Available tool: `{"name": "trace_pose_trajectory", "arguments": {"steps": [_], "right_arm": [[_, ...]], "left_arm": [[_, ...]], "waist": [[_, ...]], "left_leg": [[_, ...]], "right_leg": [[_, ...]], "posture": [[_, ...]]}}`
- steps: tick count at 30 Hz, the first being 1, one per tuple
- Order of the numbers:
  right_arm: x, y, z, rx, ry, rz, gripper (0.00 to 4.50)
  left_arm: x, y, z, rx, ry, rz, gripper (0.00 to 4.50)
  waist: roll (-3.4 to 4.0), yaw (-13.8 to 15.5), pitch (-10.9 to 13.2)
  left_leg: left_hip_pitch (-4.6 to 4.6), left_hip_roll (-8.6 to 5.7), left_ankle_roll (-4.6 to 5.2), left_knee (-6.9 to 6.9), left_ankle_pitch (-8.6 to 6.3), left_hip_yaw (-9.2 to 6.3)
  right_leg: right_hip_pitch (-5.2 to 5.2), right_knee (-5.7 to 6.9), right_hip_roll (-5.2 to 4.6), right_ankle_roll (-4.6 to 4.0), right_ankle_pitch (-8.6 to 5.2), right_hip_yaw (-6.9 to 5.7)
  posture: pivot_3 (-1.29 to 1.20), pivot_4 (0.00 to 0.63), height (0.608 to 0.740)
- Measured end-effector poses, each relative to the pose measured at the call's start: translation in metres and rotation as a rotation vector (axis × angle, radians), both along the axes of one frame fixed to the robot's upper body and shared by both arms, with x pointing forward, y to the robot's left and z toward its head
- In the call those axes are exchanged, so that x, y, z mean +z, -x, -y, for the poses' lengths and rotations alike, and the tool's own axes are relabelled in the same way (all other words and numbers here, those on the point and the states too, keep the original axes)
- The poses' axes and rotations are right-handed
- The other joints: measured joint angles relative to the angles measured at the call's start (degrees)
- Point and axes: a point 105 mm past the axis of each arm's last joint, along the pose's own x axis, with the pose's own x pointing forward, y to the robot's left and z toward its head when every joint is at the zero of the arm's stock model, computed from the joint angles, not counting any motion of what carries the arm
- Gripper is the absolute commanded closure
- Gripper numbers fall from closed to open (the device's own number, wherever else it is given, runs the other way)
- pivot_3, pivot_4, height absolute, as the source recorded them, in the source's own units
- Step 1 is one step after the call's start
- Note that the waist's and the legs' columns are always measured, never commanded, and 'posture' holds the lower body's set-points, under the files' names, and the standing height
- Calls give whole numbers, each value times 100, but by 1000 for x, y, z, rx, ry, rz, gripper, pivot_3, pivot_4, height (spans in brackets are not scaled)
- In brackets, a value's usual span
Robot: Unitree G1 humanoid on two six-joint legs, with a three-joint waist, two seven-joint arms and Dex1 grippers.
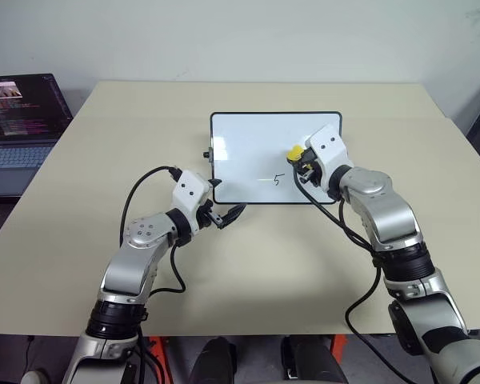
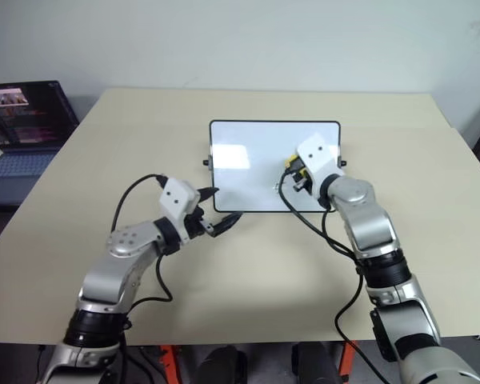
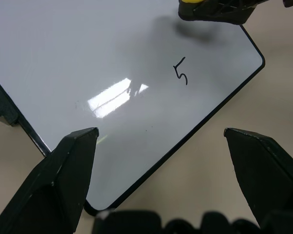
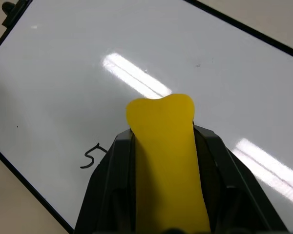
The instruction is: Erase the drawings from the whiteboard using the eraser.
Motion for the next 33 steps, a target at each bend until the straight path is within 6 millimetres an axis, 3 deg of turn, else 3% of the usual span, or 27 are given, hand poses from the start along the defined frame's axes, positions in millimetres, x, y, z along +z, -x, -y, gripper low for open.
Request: {"name": "trace_pose_trajectory", "arguments": {"steps": [14,20,33], "right_arm": [[14,2,-23,36,-59,20,3199],[28,4,-43,78,-93,52,3199],[3,-2,-72,116,-98,41,3199]], "left_arm": [[3,0,5,-21,-3,9,0],[3,-1,5,-19,-2,10,0],[3,-1,5,-17,-4,8,0]], "waist": [[0,-3,0],[1,-4,0],[1,-12,0]], "left_leg": [[0,0,0,0,0,0],[0,0,0,0,0,-1],[0,0,-1,0,0,0]], "right_leg": [[0,0,0,0,0,0],[-1,0,0,0,0,0],[-2,2,0,-1,0,0]], "posture": [[0,150,740],[0,150,740],[0,150,740]]}}
